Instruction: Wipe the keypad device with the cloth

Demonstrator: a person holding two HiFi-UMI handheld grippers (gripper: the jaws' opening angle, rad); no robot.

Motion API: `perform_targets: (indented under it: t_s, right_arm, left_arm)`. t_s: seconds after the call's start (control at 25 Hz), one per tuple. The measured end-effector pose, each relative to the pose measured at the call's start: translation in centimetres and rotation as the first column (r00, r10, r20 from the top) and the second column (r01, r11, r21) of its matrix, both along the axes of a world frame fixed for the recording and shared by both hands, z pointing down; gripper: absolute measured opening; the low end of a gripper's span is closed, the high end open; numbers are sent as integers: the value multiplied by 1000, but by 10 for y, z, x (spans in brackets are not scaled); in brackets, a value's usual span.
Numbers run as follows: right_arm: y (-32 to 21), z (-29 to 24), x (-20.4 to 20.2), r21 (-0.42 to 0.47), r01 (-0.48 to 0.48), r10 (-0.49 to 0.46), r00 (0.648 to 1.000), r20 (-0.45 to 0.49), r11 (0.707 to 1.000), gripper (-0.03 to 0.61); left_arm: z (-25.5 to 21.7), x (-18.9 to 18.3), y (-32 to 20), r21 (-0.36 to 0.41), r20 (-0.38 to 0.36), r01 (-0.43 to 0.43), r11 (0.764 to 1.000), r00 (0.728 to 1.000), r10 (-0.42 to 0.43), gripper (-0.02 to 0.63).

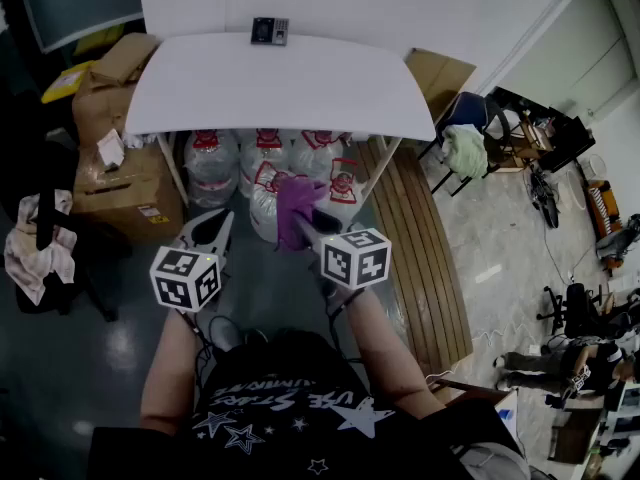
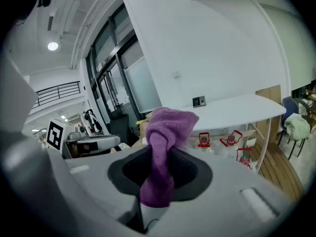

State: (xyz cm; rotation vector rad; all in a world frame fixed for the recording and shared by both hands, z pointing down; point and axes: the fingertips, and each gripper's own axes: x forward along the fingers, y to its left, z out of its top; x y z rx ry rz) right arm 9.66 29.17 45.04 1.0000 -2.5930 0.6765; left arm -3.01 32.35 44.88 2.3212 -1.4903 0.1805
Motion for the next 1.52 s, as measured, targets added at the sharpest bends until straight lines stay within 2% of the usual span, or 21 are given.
perform_targets:
  t_s: [0.44,0.96,1.32,1.52]
  right_arm:
    - [-1,3,-7,-6,24,-24,1000,-17,1000,95]
    - [-6,13,-12,9,-17,17,999,-28,1000,95]
    - [-53,25,-15,-15,-22,22,1000,15,1000,95]
    - [-96,22,-21,-9,-6,6,1000,30,1000,95]
  left_arm:
    - [2,0,1,-16,-14,6,1000,1000,-6,6]
    - [23,-20,6,-43,-31,24,999,999,-25,6]
    - [30,-24,-27,-50,-8,50,997,999,-51,6]
    - [28,-32,-63,-42,-11,67,997,998,-67,6]
